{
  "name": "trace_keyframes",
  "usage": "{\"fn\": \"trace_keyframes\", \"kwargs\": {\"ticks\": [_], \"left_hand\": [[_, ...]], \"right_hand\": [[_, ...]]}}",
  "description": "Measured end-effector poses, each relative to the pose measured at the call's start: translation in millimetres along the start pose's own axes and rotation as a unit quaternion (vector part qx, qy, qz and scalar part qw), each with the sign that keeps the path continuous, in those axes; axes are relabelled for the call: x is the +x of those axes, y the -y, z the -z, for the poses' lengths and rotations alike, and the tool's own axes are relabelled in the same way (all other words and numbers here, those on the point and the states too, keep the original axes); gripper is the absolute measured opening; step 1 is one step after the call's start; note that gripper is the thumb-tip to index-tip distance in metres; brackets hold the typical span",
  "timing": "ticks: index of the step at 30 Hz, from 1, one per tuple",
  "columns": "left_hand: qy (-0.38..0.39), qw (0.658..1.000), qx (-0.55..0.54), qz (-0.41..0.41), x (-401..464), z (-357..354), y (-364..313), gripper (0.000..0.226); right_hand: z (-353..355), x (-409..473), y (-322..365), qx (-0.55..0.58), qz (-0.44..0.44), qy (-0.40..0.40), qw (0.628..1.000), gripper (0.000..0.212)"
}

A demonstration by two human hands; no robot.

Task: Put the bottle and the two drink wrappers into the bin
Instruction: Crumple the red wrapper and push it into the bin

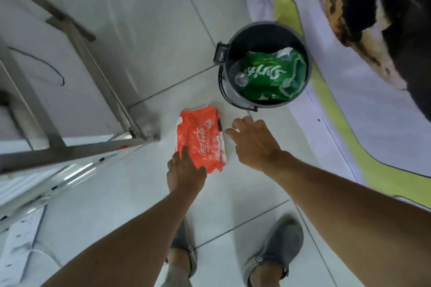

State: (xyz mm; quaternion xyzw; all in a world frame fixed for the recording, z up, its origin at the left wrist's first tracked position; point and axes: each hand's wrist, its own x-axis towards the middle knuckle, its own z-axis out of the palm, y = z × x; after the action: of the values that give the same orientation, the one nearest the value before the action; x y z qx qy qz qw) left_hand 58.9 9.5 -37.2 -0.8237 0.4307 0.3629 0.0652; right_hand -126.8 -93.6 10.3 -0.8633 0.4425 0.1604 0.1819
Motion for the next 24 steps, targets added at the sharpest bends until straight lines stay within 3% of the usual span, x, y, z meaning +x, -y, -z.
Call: {"fn": "trace_keyframes", "kwargs": {"ticks": [5,8,12,16,24], "left_hand": [[-0.040,0.992,-0.068,0.096,19,-60,-17,0.119],[-0.026,0.981,-0.090,0.171,43,-93,-23,0.138],[-0.042,0.975,-0.112,0.186,74,-130,-19,0.151],[-0.077,0.982,-0.087,0.150,86,-149,-10,0.144],[-0.135,0.987,-0.064,0.058,80,-153,9,0.095]], "right_hand": [[-54,60,-2,-0.036,0.122,0.011,0.992,0.071],[-89,107,2,-0.080,0.201,-0.001,0.976,0.075],[-121,158,6,-0.163,0.224,0.025,0.960,0.098],[-146,165,1,-0.164,0.199,0.062,0.964,0.101],[-166,113,-1,-0.030,0.105,0.000,0.994,0.067]]}}
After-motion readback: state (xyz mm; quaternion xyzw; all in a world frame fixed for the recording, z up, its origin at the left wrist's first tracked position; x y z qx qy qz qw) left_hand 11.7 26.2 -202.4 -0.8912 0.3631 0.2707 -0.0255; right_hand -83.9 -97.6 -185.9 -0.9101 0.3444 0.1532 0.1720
